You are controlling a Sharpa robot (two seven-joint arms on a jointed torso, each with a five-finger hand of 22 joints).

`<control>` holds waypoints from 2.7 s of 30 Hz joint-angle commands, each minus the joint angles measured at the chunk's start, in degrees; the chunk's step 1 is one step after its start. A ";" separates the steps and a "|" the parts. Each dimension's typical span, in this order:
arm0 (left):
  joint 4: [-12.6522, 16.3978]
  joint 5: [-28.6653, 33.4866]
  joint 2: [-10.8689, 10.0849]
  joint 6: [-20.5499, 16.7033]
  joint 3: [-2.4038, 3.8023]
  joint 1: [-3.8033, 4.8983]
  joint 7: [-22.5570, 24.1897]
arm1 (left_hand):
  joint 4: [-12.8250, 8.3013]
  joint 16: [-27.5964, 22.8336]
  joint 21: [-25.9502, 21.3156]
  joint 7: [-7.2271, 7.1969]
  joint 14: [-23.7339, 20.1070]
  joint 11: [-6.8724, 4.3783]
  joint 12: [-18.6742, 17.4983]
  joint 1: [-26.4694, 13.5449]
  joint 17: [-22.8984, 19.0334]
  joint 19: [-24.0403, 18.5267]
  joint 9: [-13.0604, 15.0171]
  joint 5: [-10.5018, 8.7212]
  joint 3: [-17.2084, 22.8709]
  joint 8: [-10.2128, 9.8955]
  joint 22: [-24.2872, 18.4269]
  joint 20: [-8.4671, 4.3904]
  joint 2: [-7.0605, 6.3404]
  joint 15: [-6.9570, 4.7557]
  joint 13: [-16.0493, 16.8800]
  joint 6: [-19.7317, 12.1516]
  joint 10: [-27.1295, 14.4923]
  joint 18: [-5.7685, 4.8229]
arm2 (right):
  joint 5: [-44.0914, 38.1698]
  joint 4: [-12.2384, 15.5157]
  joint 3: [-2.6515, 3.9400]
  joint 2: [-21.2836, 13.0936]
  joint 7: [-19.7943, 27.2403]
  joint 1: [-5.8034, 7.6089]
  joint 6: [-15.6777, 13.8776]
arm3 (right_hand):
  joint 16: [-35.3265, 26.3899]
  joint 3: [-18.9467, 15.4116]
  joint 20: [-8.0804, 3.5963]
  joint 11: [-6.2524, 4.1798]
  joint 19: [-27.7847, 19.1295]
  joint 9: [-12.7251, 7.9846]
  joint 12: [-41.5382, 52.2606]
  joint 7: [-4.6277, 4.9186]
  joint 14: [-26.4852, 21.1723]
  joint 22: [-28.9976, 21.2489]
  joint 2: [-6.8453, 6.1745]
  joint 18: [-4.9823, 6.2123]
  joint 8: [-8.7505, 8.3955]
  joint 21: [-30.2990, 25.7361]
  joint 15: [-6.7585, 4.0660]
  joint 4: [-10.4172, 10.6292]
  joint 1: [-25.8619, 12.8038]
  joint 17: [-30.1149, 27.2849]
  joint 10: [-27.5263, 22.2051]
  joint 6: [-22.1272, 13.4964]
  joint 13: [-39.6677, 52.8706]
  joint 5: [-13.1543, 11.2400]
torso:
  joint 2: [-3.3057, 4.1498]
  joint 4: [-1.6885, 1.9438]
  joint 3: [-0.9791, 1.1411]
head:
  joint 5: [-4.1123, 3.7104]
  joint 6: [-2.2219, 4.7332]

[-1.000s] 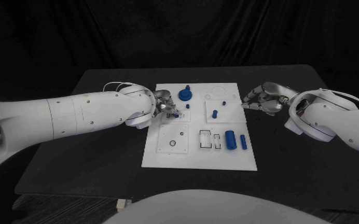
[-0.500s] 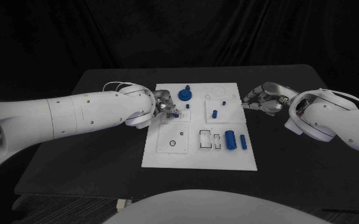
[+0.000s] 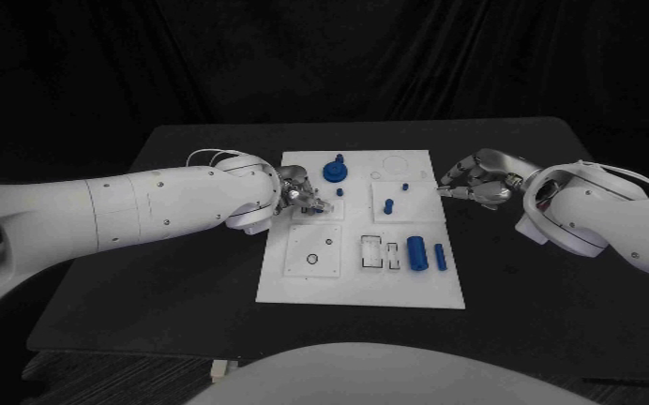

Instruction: Assemble the parts on the task board

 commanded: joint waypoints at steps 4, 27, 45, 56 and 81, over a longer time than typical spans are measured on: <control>-0.13 0.07 0.07 0.98 -0.01 -0.12 0.36 | 1.56 0.02 -0.56 -0.25 3.91 0.03 0.04 0.98 11.95 0.03 3.46 -0.42 -2.70 2.68 6.99 0.15 0.81 0.10 12.72 -0.91 3.70 0.44 | -0.04 -0.07 0.04 0.06 -0.83 -0.18 0.11 | -0.29 -0.38 0.05 -0.03 -0.32 -0.09 -0.33 0.10 -0.01 2.71 0.33 0.72 -0.19 -0.18 0.26 -0.10 0.11 -0.09 -0.31 0.25 4.68 0.33 | 0.05 0.06 0.02 | -0.07 -0.01; -0.70 0.07 0.59 0.22 -0.01 -0.12 3.87 | 4.48 0.36 -0.38 -1.65 4.30 -1.04 0.49 2.55 12.49 0.82 9.59 -3.22 -8.15 8.96 7.96 -0.56 1.30 -0.72 13.28 0.89 4.32 0.29 | -0.04 -0.26 0.04 0.22 -0.74 -0.31 0.16 | -0.30 -0.39 0.08 -0.01 -0.35 -0.12 -0.30 0.12 -0.03 2.68 0.35 0.73 -0.22 -0.31 0.28 -0.12 0.16 -0.10 -0.27 0.24 4.73 0.45 | 0.02 -0.03 0.03 | 0.04 -0.01; -1.25 0.07 0.82 1.68 -0.01 -0.12 2.73 | 4.85 0.23 -0.63 -2.28 4.22 -1.66 0.23 3.96 12.31 0.99 8.93 0.07 -8.71 8.46 8.19 -1.18 2.74 -1.29 12.97 2.27 4.06 0.29 | -0.04 -0.22 0.04 0.13 -0.84 -0.34 0.30 | -0.37 -0.37 0.10 0.04 -0.38 -0.15 -0.34 0.13 -0.05 2.62 0.41 0.76 -0.24 -0.50 0.31 -0.14 0.22 -0.18 -0.31 0.25 4.68 0.55 | 0.07 0.03 0.06 | -0.01 -0.01; -1.31 0.07 0.83 2.20 -0.01 -0.12 2.57 | 4.78 0.30 -0.95 -2.58 4.31 -1.94 0.25 6.58 12.44 1.16 8.52 10.40 -7.40 7.46 8.63 -1.46 4.04 -1.55 13.04 2.49 4.13 0.27 | -0.04 -0.16 0.04 0.04 -0.92 -0.34 0.32 | -0.36 -0.36 0.11 0.06 -0.38 -0.17 -0.35 0.14 -0.05 2.61 0.46 0.76 -0.25 -0.55 0.33 -0.13 0.23 -0.18 -0.34 0.26 4.65 0.59 | 0.02 0.06 0.04 | -0.10 -0.01; -0.70 0.07 0.17 0.65 0.01 -0.11 2.75 | 8.22 0.59 -0.58 -2.58 4.69 -2.02 0.66 3.47 12.91 2.26 8.96 -4.92 -13.85 7.54 9.56 -1.61 0.85 -1.71 13.56 4.31 4.73 0.05 | -0.04 -0.27 0.04 0.06 -1.01 -0.38 0.17 | -0.40 -0.35 0.13 0.09 -0.39 -0.19 -0.32 0.15 -0.07 2.59 0.53 0.77 -0.25 -0.63 0.35 -0.11 0.24 -0.22 -0.29 0.29 4.71 0.62 | 0.01 0.04 -0.01 | -0.10 -0.01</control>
